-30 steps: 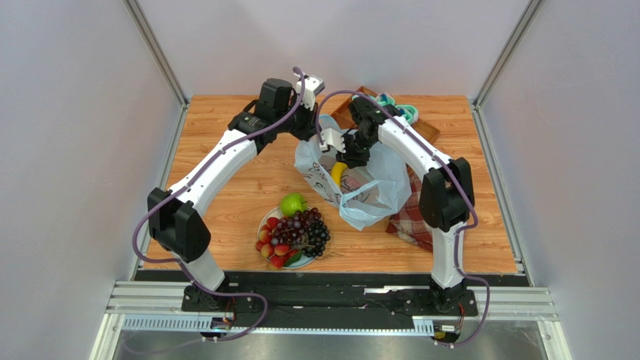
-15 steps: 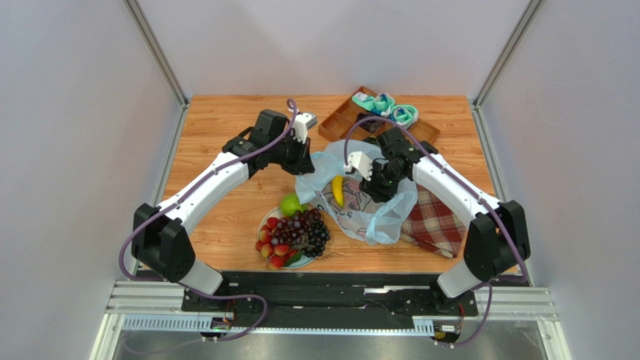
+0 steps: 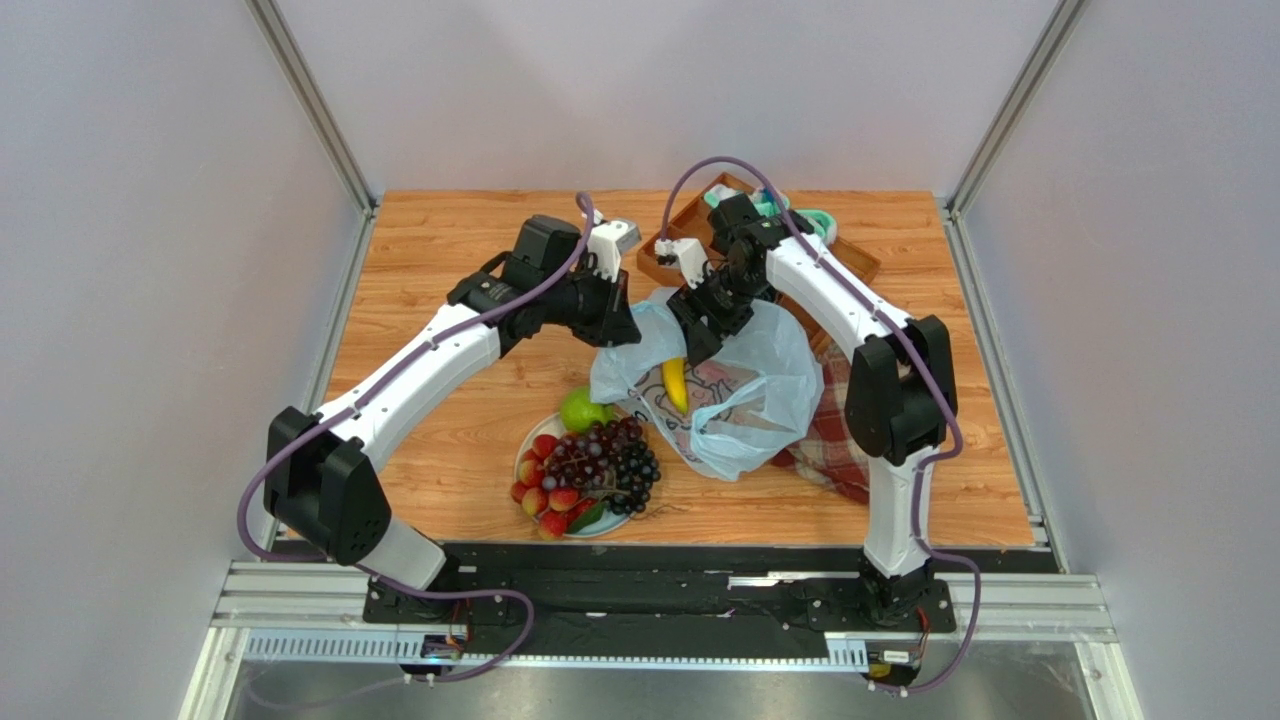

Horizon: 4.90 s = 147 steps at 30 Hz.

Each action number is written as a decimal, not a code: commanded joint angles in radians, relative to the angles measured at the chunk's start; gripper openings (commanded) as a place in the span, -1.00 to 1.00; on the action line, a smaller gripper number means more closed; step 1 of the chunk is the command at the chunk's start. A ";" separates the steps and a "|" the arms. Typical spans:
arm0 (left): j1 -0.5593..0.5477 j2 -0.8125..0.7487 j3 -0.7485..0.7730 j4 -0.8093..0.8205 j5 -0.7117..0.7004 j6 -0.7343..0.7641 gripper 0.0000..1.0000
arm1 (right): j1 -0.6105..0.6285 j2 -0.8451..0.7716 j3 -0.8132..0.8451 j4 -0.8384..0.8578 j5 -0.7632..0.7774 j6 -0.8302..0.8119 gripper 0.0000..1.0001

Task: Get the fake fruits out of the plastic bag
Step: Adjust the plastic bag at the center of the board.

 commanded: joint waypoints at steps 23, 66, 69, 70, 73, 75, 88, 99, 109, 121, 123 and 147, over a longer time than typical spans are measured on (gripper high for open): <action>0.000 0.048 0.282 0.053 0.077 -0.093 -1.00 | 0.021 -0.026 0.099 -0.089 0.145 0.221 0.46; -0.250 0.295 0.919 0.138 0.123 -0.015 -1.00 | -0.326 -0.530 -0.508 -0.002 0.115 0.164 0.16; -0.268 0.305 0.980 0.158 0.129 -0.011 -1.00 | -0.405 -0.515 -0.449 -0.052 0.200 0.144 0.15; -0.271 0.305 0.986 0.167 0.126 -0.011 -1.00 | -0.437 -0.513 -0.439 -0.063 0.213 0.141 0.16; -0.290 0.292 0.999 0.176 0.128 -0.011 -1.00 | -0.636 -0.501 -0.393 -0.091 0.234 0.106 0.15; -0.297 0.291 0.999 0.178 0.131 -0.008 -1.00 | -0.698 -0.488 -0.344 -0.106 0.224 0.078 0.15; -0.300 0.197 0.544 0.032 0.106 0.025 -1.00 | -0.463 -0.671 -0.422 -0.014 -0.128 -0.014 0.17; -0.230 0.009 0.336 -0.034 -0.053 0.114 -1.00 | -0.205 -0.597 -0.423 0.184 -0.003 0.092 0.03; -0.211 0.021 0.259 0.024 0.060 0.025 -1.00 | -0.154 -0.306 -0.323 0.190 0.101 0.089 0.04; -0.210 0.033 0.245 0.041 0.070 0.016 -1.00 | -0.131 -0.188 -0.375 0.256 0.109 0.016 0.59; -0.210 0.039 0.244 0.046 0.070 0.006 -1.00 | -0.119 -0.171 -0.379 0.260 0.099 -0.023 0.59; -0.190 0.117 0.373 0.034 0.085 0.003 -1.00 | -0.073 -0.007 -0.248 0.067 0.161 -0.147 -0.20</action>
